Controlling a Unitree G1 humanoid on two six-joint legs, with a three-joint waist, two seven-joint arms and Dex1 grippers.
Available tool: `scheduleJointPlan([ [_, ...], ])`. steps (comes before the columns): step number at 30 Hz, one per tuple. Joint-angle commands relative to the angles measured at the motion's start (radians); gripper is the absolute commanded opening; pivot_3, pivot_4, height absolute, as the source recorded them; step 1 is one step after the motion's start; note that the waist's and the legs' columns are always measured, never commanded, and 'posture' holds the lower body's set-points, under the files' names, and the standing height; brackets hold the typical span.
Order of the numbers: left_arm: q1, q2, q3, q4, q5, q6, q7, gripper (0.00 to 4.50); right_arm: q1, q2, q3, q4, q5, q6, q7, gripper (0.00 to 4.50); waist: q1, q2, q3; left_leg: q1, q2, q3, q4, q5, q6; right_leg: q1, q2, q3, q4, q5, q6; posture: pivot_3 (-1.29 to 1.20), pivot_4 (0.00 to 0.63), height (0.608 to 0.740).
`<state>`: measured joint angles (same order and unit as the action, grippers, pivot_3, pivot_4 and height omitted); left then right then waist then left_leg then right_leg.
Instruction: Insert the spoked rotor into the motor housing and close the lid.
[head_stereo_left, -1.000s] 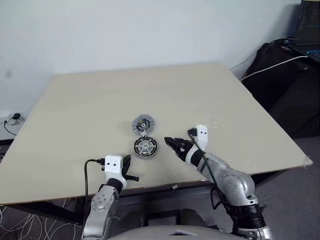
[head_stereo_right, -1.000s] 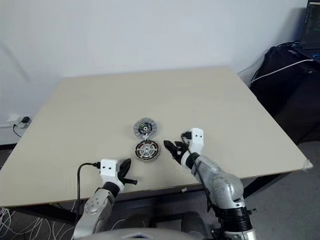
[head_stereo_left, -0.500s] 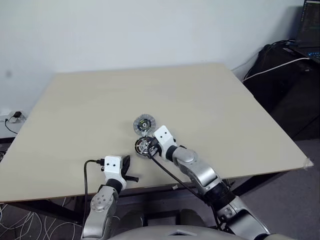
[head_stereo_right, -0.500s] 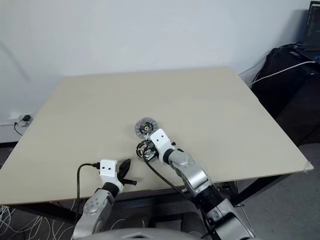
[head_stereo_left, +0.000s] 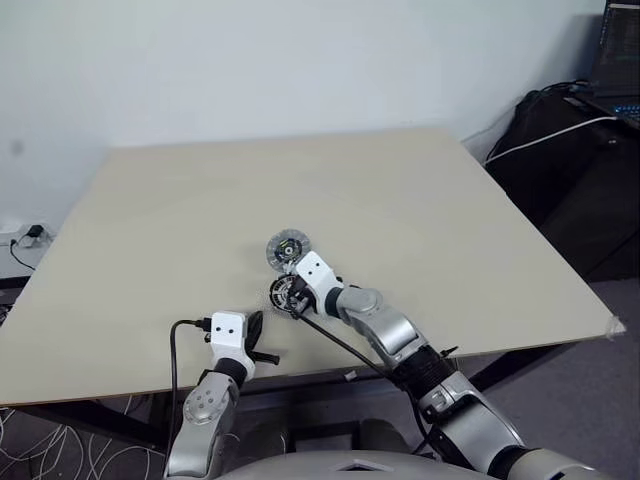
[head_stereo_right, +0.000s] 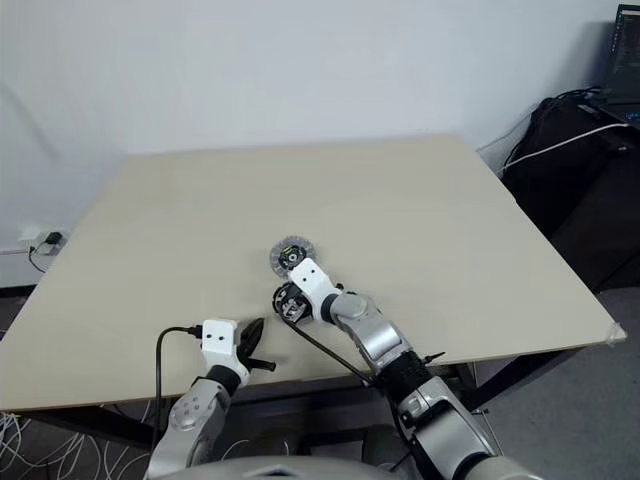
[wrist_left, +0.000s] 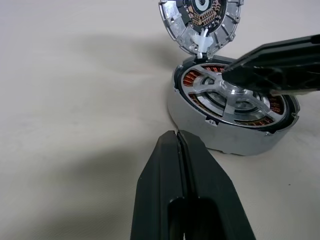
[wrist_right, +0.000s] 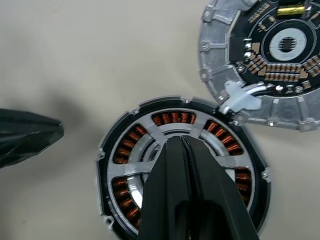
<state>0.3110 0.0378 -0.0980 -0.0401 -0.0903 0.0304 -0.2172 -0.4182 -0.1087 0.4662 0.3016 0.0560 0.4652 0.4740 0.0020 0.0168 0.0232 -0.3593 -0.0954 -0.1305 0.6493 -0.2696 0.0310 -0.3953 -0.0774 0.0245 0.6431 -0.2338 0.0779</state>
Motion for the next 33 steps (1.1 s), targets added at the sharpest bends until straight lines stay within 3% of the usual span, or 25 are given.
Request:
scheduleJointPlan([
  [1, -0.004, -0.004, -0.007, -0.016, 0.000, -0.035, -0.002, 0.05, -0.031, -0.062, 0.005, -0.105, -0.008, -0.055, 0.120, 0.04, 0.001, 0.000, 0.000, 0.000, 0.000, 0.000, 0.000, 0.000, 0.000, 0.000, 0.000, 0.000, 0.000, 0.000, 0.000, 0.00, 0.000, 0.740],
  [4, -0.010, 0.005, -0.016, -0.005, 0.004, -0.048, -0.019, 0.05, -0.087, -0.179, 0.081, -0.166, -0.077, -0.123, 0.265, 0.04, 0.001, 0.000, 0.001, -0.001, -0.001, 0.000, 0.001, 0.000, 0.000, 0.000, -0.001, 0.000, 0.000, 0.000, 0.001, 0.00, 0.000, 0.740],
  [6, -0.014, 0.012, -0.024, 0.002, 0.008, -0.052, -0.028, 0.05, -0.125, -0.242, 0.128, -0.179, -0.120, -0.158, 0.347, 0.45, 0.000, 0.000, 0.001, -0.001, 0.000, 0.000, 0.001, 0.000, 0.000, 0.000, 0.000, 0.000, 0.000, 0.000, 0.002, 0.00, 0.000, 0.740],
  [11, -0.015, 0.010, -0.030, 0.013, 0.008, -0.060, -0.026, 0.05, -0.209, -0.307, 0.212, -0.135, -0.215, -0.267, 0.486, 1.93, -0.001, -0.001, 0.000, -0.001, 0.001, 0.000, 0.001, 0.000, 0.000, 0.000, 0.000, -0.001, 0.000, 0.000, 0.001, 0.00, 0.000, 0.740],
  [16, -0.004, 0.004, -0.025, 0.014, 0.002, -0.070, -0.017, 0.05, -0.296, -0.302, 0.287, -0.039, -0.323, -0.400, 0.561, 3.55, 0.005, -0.001, 0.001, -0.001, 0.000, 0.000, 0.001, 0.000, 0.000, 0.000, 0.000, -0.001, 0.000, 0.000, 0.000, 0.00, 0.000, 0.740],
  [20, 0.005, -0.004, -0.021, 0.011, -0.001, -0.073, -0.009, 0.05, -0.369, -0.276, 0.322, 0.049, -0.399, -0.490, 0.600, 2.98, 0.008, -0.001, 0.001, -0.001, 0.000, 0.000, 0.001, 0.000, 0.000, -0.001, 0.000, -0.001, 0.000, 0.000, 0.000, 0.00, 0.000, 0.740],
  [29, 0.016, -0.022, -0.020, 0.011, -0.007, -0.086, 0.011, 0.05, -0.507, -0.233, 0.376, 0.230, -0.528, -0.677, 0.654, 0.06, 0.013, -0.001, 0.001, -0.001, 0.000, 0.000, 0.000, 0.000, -0.001, -0.001, 0.000, -0.001, 0.000, 0.001, -0.002, 0.00, 0.000, 0.740],
  [33, 0.020, -0.028, -0.018, 0.012, -0.010, -0.089, 0.016, 0.05, -0.521, -0.220, 0.375, 0.269, -0.552, -0.720, 0.676, 0.02, 0.013, -0.001, 0.001, -0.001, 0.000, 0.000, 0.000, 0.001, -0.001, -0.001, 0.000, -0.001, 0.000, 0.001, -0.002, 0.00, 0.000, 0.740],
])
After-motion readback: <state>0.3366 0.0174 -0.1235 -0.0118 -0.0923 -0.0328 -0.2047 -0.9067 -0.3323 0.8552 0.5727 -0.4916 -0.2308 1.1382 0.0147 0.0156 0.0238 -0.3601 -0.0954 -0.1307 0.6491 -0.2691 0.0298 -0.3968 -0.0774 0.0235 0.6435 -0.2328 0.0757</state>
